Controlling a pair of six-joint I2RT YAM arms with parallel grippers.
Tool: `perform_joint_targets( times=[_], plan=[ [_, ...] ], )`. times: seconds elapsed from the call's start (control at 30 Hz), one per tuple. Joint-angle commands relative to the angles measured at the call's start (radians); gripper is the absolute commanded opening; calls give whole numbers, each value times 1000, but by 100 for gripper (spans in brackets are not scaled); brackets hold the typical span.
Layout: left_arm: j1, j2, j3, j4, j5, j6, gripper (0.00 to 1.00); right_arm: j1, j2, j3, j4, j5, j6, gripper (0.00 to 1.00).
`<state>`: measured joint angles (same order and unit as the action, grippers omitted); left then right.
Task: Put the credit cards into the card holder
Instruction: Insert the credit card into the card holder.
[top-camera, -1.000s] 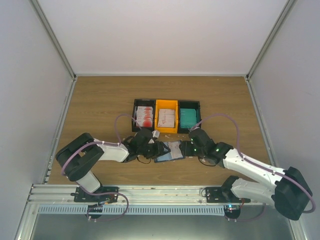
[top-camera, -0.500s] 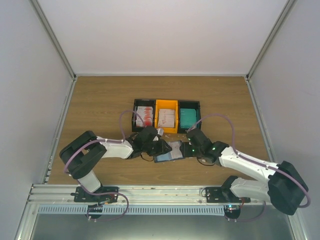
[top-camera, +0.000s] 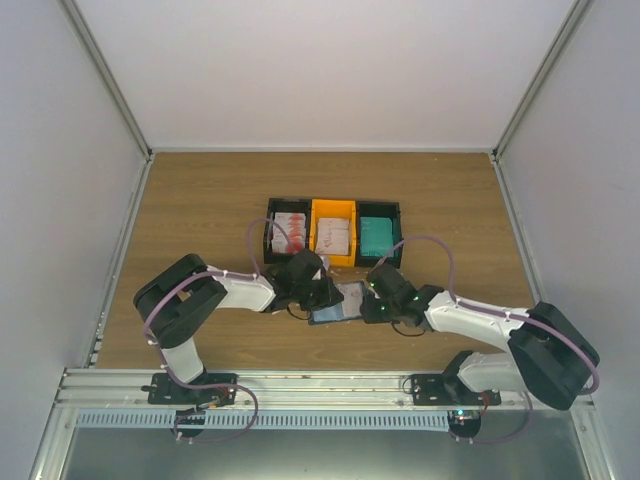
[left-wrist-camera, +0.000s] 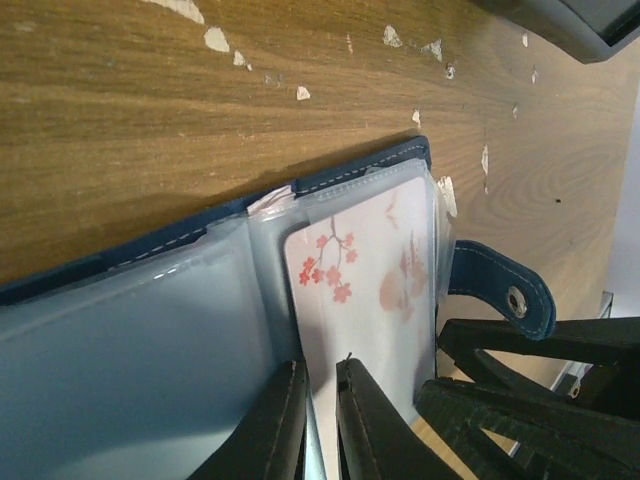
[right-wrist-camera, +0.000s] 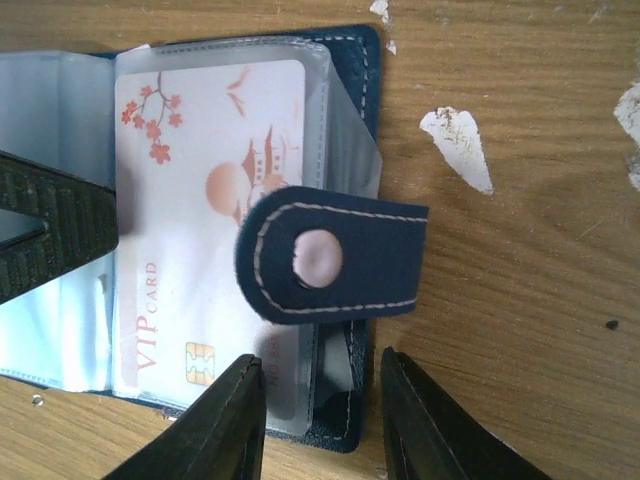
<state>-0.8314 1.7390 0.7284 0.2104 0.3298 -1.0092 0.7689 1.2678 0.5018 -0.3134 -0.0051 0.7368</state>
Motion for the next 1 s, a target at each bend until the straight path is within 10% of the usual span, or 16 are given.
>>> perform_joint_targets(
  times=[0.0,0.47,0.97],
  plan=[
    [-8,32,33,-6,-23,18,11,-5,13,-20,54,-25,-9,34],
    [-9,24,33,26,31,73,12,-12,7,2,49,-31,-36,31],
    [135,-440,-13,-330,-233,234,51,-234,44,552,-240,-24,-493,55]
  ],
)
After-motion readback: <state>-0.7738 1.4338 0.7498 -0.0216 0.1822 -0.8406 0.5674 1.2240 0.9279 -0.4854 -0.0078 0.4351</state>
